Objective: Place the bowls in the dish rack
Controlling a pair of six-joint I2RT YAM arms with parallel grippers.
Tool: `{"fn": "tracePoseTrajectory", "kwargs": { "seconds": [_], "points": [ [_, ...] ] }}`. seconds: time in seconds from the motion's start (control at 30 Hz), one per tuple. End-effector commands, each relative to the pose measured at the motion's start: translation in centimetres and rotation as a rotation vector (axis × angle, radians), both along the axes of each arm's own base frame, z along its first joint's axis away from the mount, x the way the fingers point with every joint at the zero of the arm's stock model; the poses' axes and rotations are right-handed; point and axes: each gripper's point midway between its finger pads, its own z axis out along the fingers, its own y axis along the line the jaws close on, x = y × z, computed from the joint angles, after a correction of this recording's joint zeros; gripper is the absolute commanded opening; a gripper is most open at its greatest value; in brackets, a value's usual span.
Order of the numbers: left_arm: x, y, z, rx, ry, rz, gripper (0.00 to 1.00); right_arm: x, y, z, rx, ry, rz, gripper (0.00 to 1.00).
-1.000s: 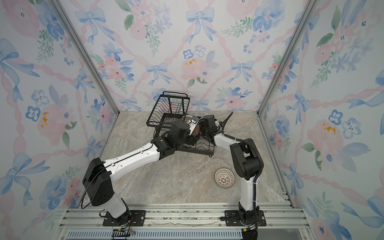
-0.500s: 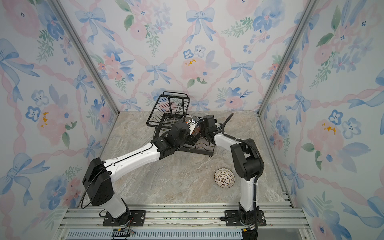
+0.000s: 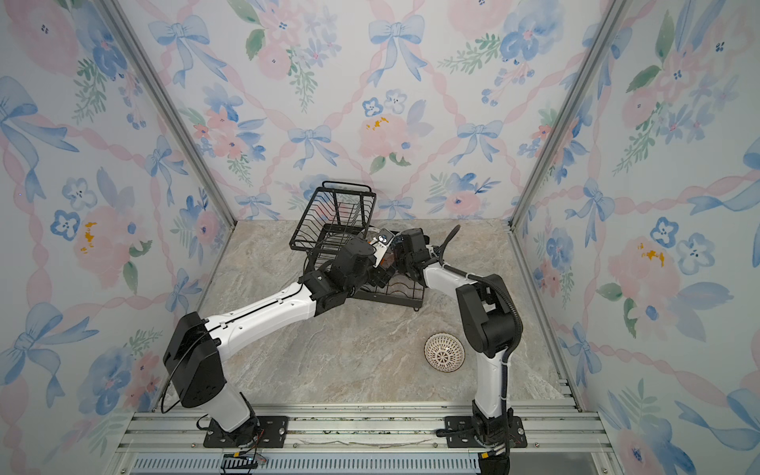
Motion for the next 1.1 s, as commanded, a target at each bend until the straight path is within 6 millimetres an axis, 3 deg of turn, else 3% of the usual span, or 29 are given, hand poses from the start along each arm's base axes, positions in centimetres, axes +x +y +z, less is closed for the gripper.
{"fn": "tracePoseTrajectory", "kwargs": {
  "seconds": [0.0,0.6,1.07],
  "points": [
    [0.7,2.2,-2.7,0.044,0.069,0.068,0.98,-5.1,-1.1,-8.3,-0.095,0.293,0.032,0.25],
    [0.4,2.9,-2.5,0.044,0.066,0.075,0.98,-3.7,0.1,-6.1,-0.097,0.207,0.108,0.4],
    [0.6,3.0,-2.1,0.047,0.052,0.083,0.98,-2.9,-0.2,-4.7,-0.089,0.151,0.122,0.48]
  ]
}}
